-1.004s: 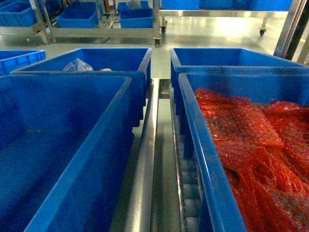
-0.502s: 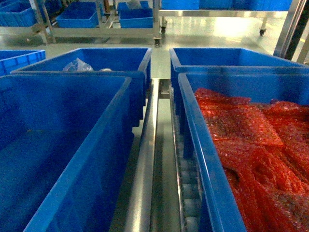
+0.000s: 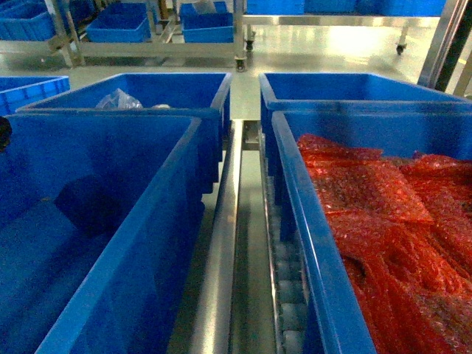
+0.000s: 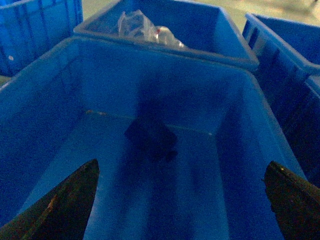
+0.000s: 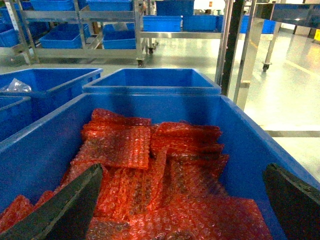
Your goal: Pick blue part to blue bin on bottom shelf
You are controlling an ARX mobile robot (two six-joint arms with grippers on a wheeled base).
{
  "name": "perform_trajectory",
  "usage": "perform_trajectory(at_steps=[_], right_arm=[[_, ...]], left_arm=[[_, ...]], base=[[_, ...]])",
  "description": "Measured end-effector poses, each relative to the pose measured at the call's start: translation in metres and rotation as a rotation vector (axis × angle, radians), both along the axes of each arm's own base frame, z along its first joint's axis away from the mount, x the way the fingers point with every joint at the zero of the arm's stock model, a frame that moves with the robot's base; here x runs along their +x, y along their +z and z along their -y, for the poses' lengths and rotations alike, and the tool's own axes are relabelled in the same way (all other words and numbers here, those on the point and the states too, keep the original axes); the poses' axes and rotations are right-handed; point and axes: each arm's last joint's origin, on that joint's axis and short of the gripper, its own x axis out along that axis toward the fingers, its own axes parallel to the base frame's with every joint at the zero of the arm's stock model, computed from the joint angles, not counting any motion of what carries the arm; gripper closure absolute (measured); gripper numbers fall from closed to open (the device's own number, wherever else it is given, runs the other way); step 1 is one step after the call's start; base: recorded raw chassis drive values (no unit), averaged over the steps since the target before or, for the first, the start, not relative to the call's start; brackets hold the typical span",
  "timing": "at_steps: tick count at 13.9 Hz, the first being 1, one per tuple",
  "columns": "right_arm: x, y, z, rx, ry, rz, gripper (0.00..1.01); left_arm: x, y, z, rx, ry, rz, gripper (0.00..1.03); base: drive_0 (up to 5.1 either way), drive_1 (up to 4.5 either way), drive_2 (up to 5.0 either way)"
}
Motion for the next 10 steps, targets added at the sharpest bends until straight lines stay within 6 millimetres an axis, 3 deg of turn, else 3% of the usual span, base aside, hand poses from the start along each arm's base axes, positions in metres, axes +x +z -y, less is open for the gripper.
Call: perform_trajectory(at_steps=[1,3,5,7,8,10], right_arm=[[0.000,0.000,0.000,0.000,0.000,0.000,0.03],[0.000,0.000,0.000,0.000,0.000,0.000,0.03],[0.000,0.000,0.000,0.000,0.000,0.000,0.03],[0.000,0.000,0.000,0.000,0.000,0.000,0.03],[0.000,0.000,0.000,0.000,0.000,0.000,0.03],[0.000,0.000,0.000,0.000,0.000,0.000,0.03]], left_arm=[[0.002,-0.001,-0.002,0.006,-0.028,0.144,0.13],[-0.020,-0.016,-0.014,0.097,-0.050,0.284,0.40],[-0.031,-0.015,-0.022,0.123,-0.052,0.323,0.65],[-0.044,-0.027,-0.027,0.131,-0.057,0.295,0.93],[-0.049,-0.027,-0.029,0.130,-0.057,0.304,1.01],[-0.057,-0.030,-0.041,0.133,-0.039,0.308,1.01]], base=[[0.0,0.00,0.0],[0.0,0.00,0.0],[0.0,0.00,0.0],[0.0,0.00,0.0],[0.0,0.00,0.0],[0.0,0.00,0.0]])
